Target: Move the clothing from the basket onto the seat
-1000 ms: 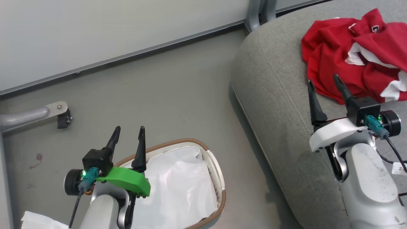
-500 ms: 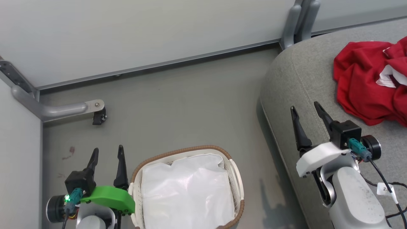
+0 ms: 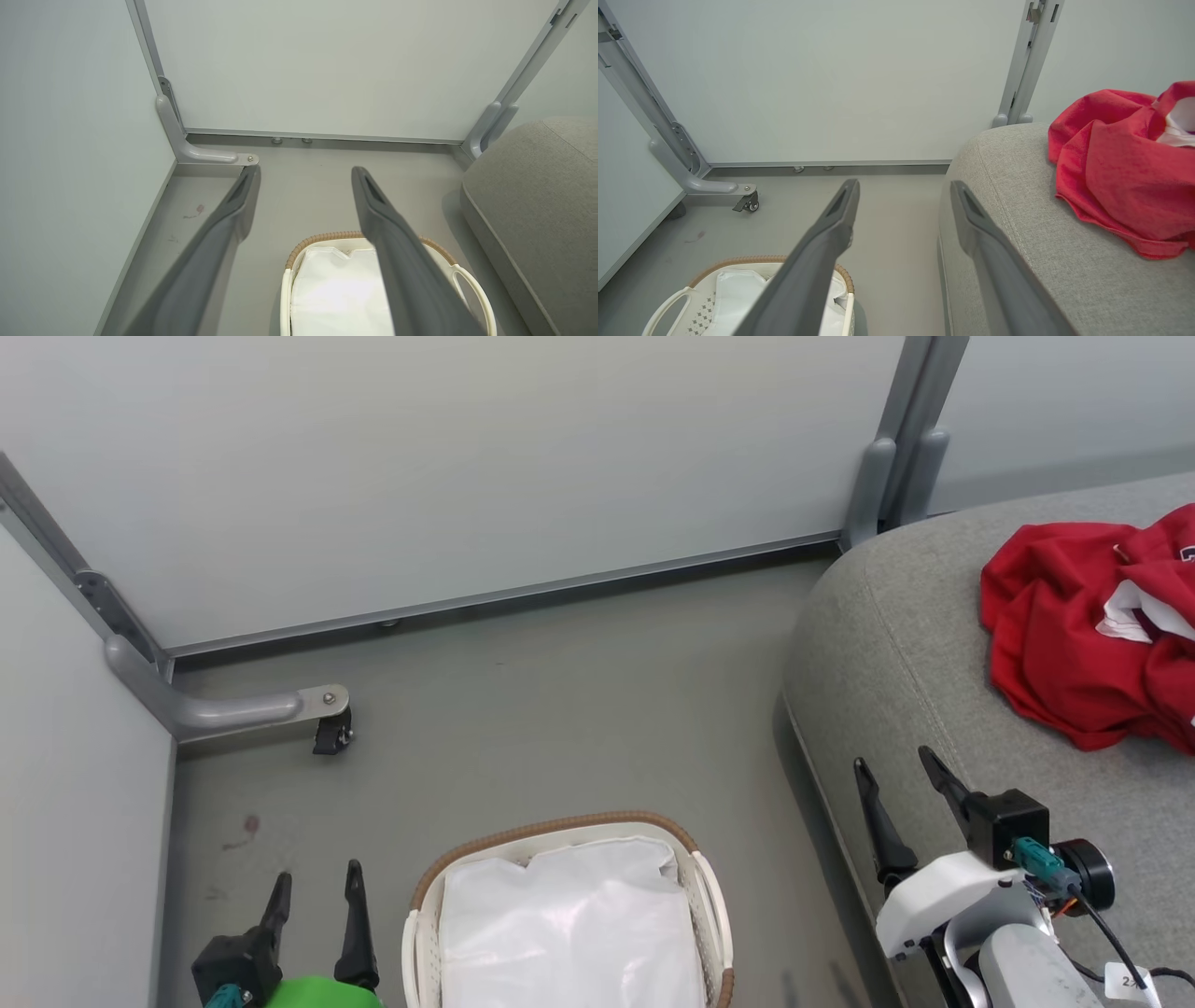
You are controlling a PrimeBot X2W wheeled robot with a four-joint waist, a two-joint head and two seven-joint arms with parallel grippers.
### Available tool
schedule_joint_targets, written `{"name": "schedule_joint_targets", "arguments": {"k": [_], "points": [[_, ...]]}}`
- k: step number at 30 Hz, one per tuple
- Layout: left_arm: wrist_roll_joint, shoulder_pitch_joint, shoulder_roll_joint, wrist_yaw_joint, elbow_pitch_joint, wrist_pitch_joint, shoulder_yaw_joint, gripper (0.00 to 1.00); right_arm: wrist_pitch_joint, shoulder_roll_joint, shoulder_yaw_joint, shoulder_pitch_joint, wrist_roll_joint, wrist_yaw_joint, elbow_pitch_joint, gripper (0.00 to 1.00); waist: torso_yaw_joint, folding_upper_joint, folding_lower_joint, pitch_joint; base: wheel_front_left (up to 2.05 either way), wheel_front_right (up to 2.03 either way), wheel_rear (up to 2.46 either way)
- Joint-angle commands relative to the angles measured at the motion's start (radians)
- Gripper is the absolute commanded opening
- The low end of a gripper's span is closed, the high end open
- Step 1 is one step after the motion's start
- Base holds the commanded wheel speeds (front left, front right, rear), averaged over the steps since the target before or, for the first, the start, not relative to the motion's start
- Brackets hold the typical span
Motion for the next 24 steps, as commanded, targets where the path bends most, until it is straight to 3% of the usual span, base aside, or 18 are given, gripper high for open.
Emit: {"name": "schedule_joint_targets", "arguments": {"k": [1, 4, 5, 10, 24], "points": [[-0.011, 0.016, 0.002, -0.011, -0.007, -0.001, -0.003, 1.00, 0.000, -0.004, -0.004, 0.017, 0.004, -0.001, 0.002, 1.00, 0.009, 0.0000, 0.0000, -0.012, 0.00, 0.00, 0.00], [-0.032, 0.026, 0.002, -0.023, -0.006, 0.000, 0.003, 1.00, 0.000, -0.004, -0.003, 0.030, 0.001, -0.001, 0.005, 1.00, 0.016, 0.0000, 0.0000, -0.017, 0.00, 0.00, 0.00], [-0.036, 0.009, -0.001, -0.020, -0.004, 0.000, 0.002, 0.00, 0.000, 0.000, -0.002, 0.017, 0.000, 0.000, 0.003, 0.00, 0.013, 0.0000, 0.0000, -0.014, 0.00, 0.00, 0.00], [-0.051, 0.008, -0.005, -0.020, 0.033, 0.006, 0.004, 0.00, 0.008, 0.008, -0.006, 0.037, 0.014, 0.000, 0.038, 0.00, 0.015, 0.0000, 0.0000, -0.016, 0.00, 0.00, 0.00], [-0.296, -0.017, -0.003, -0.028, -0.002, 0.075, 0.033, 0.00, 0.078, 0.006, -0.035, 0.048, 0.297, 0.000, -0.009, 0.00, 0.022, 0.0000, 0.0000, -0.017, 0.00, 0.00, 0.00]]}}
